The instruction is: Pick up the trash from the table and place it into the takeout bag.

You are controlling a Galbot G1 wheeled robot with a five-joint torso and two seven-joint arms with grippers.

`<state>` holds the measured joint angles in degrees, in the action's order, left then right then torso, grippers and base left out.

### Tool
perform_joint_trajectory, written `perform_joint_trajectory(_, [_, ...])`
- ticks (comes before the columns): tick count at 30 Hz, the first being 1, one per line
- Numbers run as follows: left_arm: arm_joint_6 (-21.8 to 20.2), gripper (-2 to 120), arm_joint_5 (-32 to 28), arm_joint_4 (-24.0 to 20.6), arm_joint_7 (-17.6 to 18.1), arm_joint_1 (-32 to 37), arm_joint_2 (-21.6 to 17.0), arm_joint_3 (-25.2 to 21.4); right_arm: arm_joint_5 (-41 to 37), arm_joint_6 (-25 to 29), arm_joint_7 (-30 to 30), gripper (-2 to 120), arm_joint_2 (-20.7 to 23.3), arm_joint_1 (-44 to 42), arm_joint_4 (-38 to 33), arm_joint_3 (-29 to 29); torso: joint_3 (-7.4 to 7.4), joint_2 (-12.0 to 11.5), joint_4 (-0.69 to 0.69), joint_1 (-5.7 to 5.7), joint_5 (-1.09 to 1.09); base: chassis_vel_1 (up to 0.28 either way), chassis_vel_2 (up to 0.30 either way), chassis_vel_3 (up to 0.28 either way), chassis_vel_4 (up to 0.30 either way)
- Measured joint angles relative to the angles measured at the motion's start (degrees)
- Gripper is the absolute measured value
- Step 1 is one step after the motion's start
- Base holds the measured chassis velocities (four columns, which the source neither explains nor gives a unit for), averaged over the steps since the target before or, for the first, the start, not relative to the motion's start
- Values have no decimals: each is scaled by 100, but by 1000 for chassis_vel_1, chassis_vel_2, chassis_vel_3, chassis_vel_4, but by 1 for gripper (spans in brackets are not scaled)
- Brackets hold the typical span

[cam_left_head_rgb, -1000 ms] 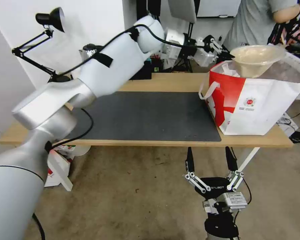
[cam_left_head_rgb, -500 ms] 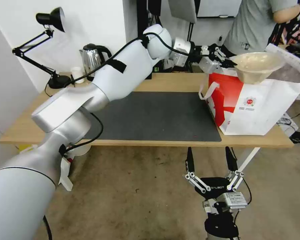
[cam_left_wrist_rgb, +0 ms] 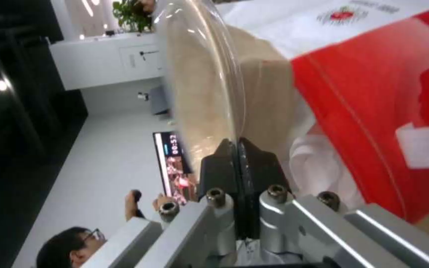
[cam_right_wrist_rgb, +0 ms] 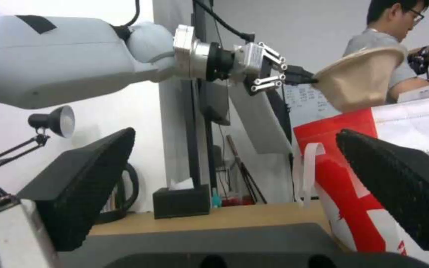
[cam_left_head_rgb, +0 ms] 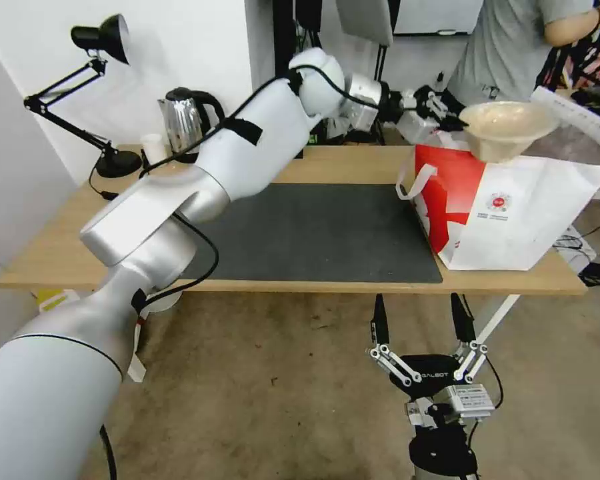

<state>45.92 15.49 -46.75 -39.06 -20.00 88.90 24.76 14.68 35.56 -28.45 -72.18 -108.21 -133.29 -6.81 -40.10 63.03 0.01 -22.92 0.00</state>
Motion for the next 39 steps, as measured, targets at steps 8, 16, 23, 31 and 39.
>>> perform_joint_trajectory(8, [-5,0,73,170,40,-226,98,-116,0,0,0,100,0,0,0,0,0,0,-1,0,0,0,0,0,0])
perform_joint_trajectory(16, [-7,0,197,339,82,-254,210,-126,0,0,0,100,0,0,0,0,0,0,-1,0,1,0,0,0,0])
perform_joint_trajectory(23, [-9,0,376,405,219,-126,235,-126,0,0,0,100,0,0,0,0,0,0,0,0,0,0,0,0,0])
perform_joint_trajectory(31, [-14,17,463,480,246,-74,230,-140,0,0,0,100,0,0,0,0,0,0,-1,0,0,0,0,0,0])
perform_joint_trajectory(39, [-15,53,595,540,274,30,230,-186,0,0,0,100,0,0,0,0,-1,0,-1,0,0,0,0,0,0])
